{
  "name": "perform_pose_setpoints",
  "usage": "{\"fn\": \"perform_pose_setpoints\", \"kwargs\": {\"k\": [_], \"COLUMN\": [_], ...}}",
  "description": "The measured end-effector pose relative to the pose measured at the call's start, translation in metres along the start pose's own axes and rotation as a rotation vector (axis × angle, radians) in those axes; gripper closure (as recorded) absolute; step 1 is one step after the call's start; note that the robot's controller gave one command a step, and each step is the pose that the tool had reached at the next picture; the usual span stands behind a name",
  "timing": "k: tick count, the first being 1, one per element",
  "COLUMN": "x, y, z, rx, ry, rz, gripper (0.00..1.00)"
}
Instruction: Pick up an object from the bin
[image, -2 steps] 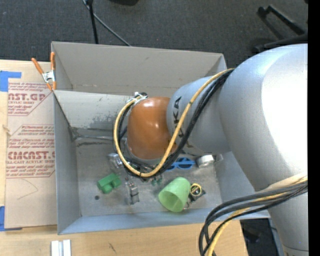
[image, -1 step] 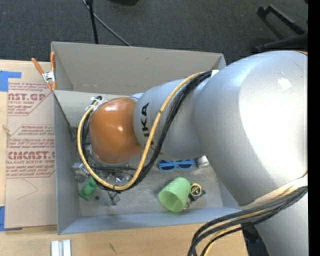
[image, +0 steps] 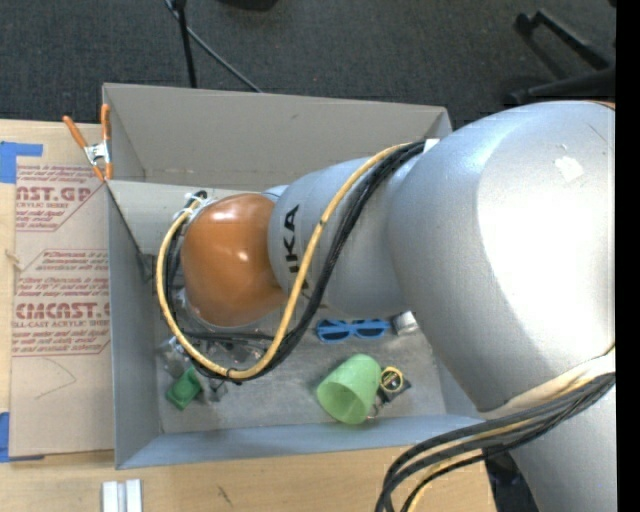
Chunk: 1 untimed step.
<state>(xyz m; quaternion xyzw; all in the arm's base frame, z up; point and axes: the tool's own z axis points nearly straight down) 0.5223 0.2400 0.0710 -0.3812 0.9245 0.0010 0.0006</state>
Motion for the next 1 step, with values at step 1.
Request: {"fn": "perform_pose_setpoints", "kwargs": {"k": [1], "x": [0.0481], "y": [0.0112], "z": [-0.162], "rx": [0.004], "ry": [-0.007], "rz": [-0.012], "gripper": [1.0]}}
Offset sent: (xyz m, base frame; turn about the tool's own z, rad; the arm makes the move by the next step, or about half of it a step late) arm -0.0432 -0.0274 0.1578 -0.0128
